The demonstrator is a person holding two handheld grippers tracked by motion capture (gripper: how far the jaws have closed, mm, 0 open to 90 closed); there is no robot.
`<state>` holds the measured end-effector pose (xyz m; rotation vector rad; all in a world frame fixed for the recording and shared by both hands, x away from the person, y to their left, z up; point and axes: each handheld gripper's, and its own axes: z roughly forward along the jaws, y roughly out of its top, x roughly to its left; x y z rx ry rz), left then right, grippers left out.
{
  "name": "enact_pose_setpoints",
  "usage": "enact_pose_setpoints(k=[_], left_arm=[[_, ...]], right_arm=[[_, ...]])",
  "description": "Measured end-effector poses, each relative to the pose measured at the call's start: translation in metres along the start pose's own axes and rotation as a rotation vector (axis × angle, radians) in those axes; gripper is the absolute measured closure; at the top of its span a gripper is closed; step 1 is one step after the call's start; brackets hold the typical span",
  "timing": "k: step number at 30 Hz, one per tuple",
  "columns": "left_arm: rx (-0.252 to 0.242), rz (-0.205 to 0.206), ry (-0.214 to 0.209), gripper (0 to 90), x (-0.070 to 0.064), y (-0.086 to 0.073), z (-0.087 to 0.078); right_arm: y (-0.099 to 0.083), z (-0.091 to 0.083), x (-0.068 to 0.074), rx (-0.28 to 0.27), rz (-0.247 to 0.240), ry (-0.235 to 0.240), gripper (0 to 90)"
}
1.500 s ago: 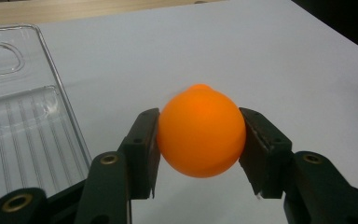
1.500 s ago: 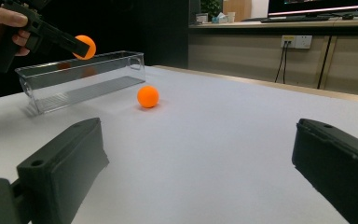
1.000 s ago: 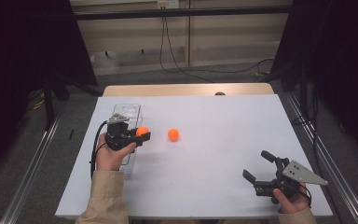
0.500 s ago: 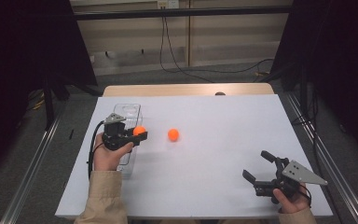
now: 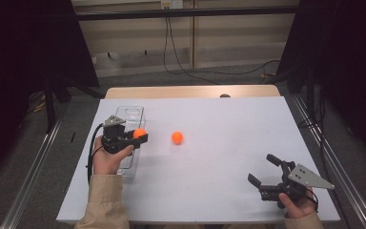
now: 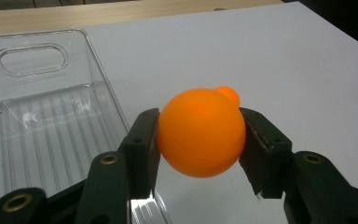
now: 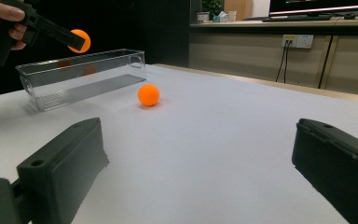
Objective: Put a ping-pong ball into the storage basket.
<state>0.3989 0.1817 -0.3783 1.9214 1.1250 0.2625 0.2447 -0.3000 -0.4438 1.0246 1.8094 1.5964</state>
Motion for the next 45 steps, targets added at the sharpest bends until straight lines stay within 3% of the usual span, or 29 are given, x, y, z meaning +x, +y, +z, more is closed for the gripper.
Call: enact_pose_setpoints(k=[45], left_arm=[[-0.014, -0.012, 0.042, 51.0, 0.013, -0.003, -0.009]], right_arm=[[0.0, 0.0, 0.0, -0.002, -0.001, 0.001, 2.1]])
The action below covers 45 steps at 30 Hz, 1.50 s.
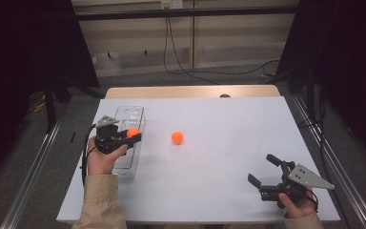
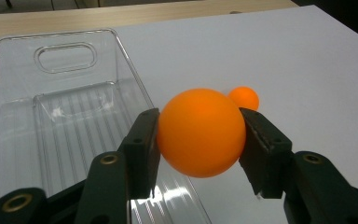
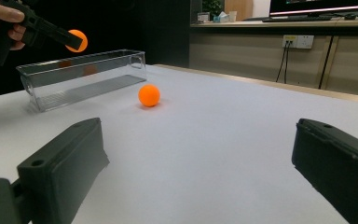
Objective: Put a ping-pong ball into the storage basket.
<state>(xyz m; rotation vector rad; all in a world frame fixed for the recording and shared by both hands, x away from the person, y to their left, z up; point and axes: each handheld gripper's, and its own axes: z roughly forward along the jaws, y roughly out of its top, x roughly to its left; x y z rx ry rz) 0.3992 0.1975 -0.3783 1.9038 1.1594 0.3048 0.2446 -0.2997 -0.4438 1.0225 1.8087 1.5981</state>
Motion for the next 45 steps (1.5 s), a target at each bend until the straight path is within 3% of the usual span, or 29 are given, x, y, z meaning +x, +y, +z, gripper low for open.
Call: enact_pose_setpoints(k=[45], left_arm=[[-0.011, -0.024, 0.071, 51.0, 0.017, -0.008, -0.005]], right_arm=[[0.0, 0.0, 0.0, -0.001, 0.001, 0.001, 2.2]])
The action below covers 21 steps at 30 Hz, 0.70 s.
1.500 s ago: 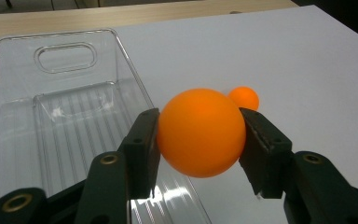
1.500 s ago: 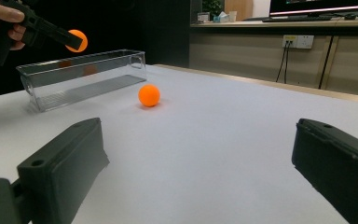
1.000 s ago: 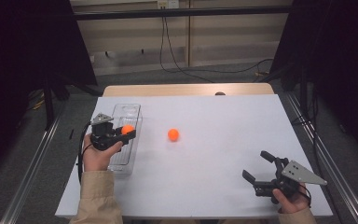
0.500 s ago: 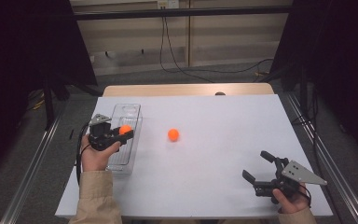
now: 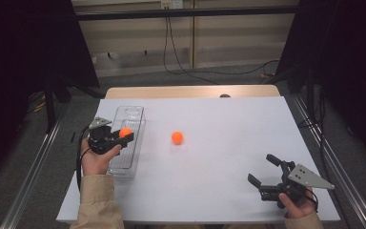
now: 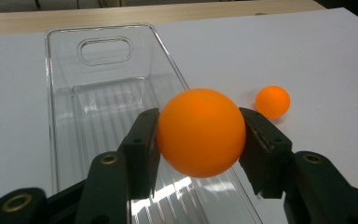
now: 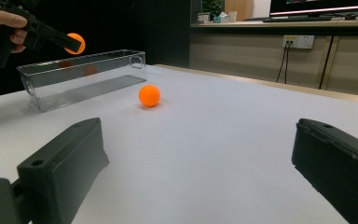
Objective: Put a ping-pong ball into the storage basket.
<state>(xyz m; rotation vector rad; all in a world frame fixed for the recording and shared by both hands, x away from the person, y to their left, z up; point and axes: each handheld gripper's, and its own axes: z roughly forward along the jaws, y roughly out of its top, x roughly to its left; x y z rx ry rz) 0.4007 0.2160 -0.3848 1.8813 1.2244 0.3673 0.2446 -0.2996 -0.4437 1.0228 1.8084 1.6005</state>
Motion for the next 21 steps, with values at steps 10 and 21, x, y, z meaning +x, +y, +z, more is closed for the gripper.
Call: enact_pose_setpoints(k=[10, 21], left_arm=[[0.01, 0.003, 0.021, 51.0, 0.0031, -0.0031, 0.0029], [0.028, 0.005, 0.042, 51.0, 0.0061, -0.006, 0.006]], right_arm=[[0.0001, 0.0, 0.0, -0.001, 0.0, 0.0, 2.1], [0.0001, 0.0, 0.0002, -0.001, -0.001, 0.0, 2.2]])
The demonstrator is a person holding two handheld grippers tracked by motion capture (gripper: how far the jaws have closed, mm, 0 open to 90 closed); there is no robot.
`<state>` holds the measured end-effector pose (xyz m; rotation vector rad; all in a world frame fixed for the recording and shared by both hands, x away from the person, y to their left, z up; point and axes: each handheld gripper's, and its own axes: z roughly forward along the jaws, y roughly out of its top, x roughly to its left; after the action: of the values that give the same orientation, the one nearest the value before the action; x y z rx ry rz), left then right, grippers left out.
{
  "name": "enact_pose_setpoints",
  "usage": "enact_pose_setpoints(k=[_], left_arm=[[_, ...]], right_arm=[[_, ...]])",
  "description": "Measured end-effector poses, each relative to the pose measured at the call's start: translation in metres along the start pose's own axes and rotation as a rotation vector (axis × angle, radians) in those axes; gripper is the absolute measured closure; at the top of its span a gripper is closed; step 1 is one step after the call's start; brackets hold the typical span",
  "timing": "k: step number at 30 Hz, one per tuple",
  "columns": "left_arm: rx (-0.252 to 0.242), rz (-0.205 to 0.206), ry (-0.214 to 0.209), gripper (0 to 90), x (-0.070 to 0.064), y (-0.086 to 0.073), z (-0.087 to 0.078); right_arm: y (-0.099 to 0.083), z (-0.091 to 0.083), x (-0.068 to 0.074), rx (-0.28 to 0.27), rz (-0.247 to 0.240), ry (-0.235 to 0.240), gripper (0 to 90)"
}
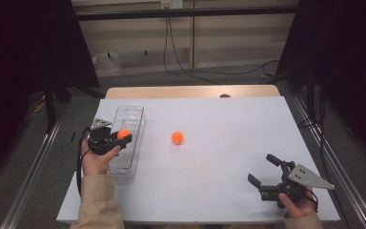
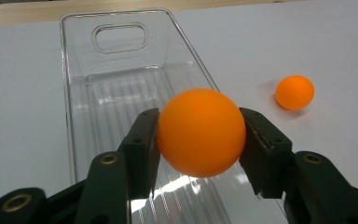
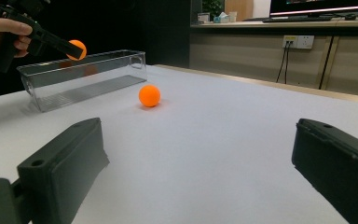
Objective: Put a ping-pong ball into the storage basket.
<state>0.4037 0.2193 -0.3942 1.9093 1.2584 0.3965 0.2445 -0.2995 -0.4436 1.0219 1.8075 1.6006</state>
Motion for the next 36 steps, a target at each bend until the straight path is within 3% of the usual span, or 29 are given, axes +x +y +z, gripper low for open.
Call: enact_pose_setpoints(k=[27, 36], left_arm=[[0.018, 0.008, 0.027, 50.5, 0.0033, -0.0031, 0.0029], [0.011, -0.005, 0.04, 44.1, 0.0017, -0.0023, 0.0034]], right_arm=[[0.0001, 0.0002, 0.0003, -0.001, -0.002, 0.001, 2.2], [-0.0001, -0.0003, 0.0001, 0.001, -0.002, 0.002, 2.2]])
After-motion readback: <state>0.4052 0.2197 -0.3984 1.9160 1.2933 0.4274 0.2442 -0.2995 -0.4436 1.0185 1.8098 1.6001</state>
